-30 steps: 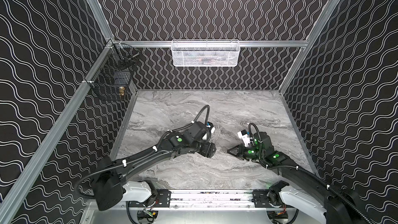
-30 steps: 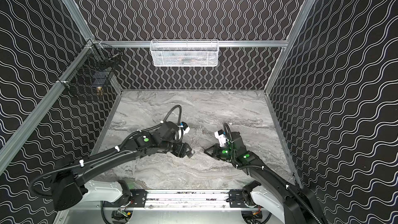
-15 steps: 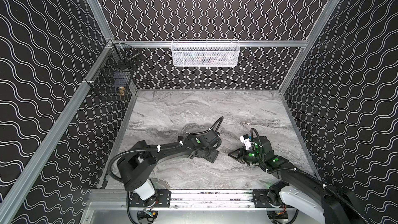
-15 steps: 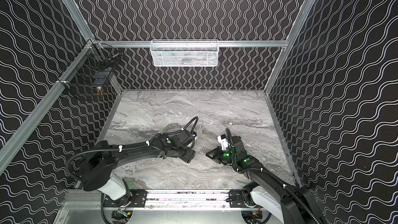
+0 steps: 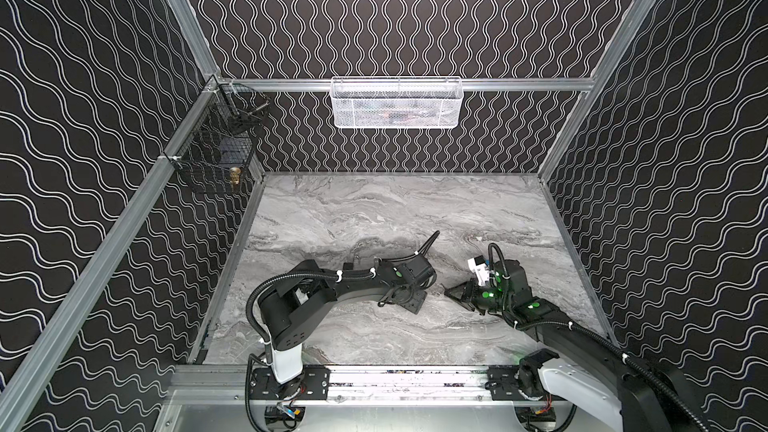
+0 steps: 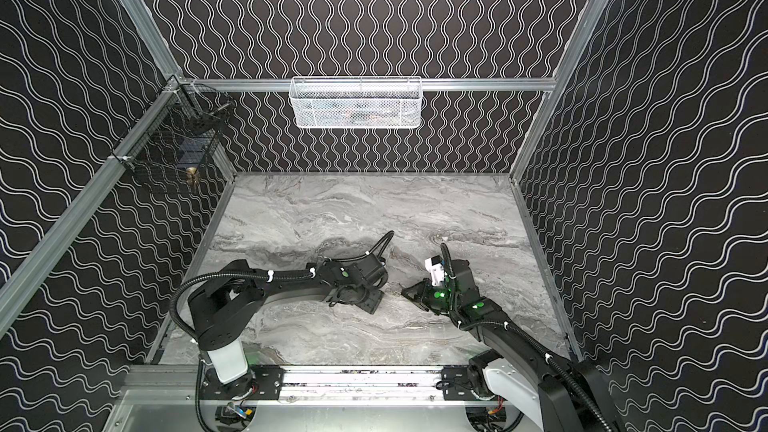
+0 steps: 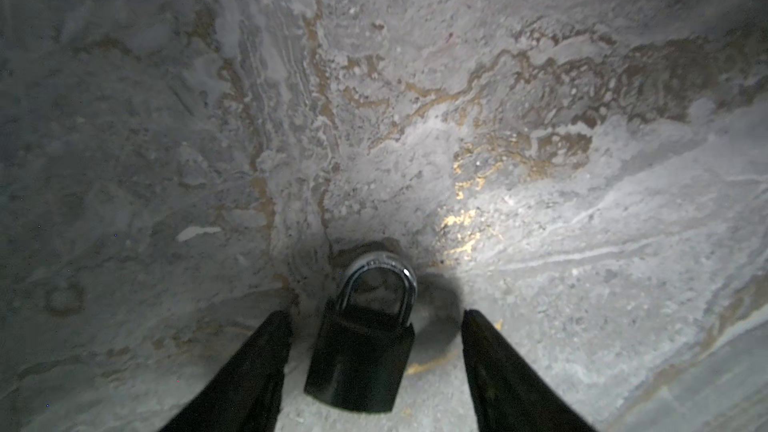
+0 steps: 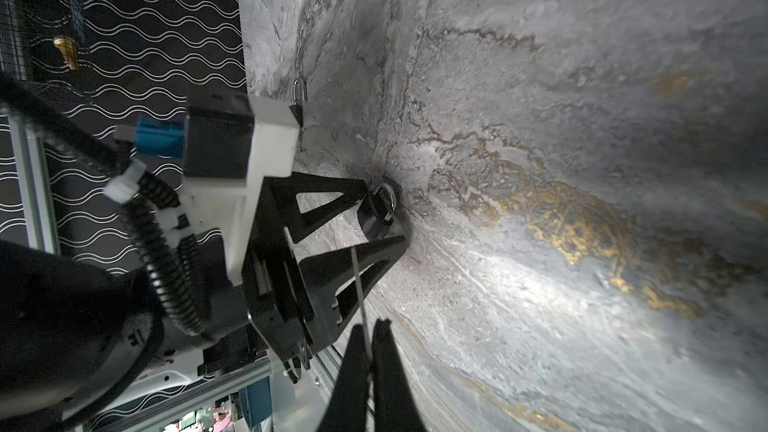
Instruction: Unlock with the key
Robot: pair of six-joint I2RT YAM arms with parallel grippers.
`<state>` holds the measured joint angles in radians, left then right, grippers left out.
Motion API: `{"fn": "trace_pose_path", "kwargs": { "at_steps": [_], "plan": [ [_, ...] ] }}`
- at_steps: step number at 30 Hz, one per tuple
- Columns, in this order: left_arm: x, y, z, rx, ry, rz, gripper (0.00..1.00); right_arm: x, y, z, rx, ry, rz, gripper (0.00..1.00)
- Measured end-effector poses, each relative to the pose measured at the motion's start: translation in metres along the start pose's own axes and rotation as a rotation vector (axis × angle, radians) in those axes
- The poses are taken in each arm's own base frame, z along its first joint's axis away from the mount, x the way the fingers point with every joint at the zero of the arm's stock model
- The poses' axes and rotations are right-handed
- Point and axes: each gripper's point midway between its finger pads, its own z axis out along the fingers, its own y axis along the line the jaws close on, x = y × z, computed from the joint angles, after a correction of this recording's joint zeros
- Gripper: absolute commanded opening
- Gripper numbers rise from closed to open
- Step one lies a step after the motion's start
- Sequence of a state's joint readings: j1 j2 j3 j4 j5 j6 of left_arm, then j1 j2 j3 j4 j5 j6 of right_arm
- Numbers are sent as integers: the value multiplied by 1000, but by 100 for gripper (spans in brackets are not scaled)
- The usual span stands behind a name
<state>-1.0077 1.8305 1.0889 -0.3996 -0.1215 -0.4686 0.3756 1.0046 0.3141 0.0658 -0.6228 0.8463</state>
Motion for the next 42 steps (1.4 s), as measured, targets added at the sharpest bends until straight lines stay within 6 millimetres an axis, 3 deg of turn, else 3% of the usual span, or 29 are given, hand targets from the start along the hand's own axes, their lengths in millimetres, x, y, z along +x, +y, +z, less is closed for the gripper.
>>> {"fn": "trace_pose_path", "kwargs": {
  "at_steps": [10, 23, 42],
  "plan": [
    [-2, -17, 4, -80, -35, -50, 59, -4, -9, 0, -3, 21, 10, 0],
    [12, -11, 1, -128, -14, -172, 55, -7, -9, -6, -41, 29, 8, 0],
    [17, -15, 4, -167, 16, -164, 44, -7, -7, -8, -65, 38, 1, 0]
  ]
}}
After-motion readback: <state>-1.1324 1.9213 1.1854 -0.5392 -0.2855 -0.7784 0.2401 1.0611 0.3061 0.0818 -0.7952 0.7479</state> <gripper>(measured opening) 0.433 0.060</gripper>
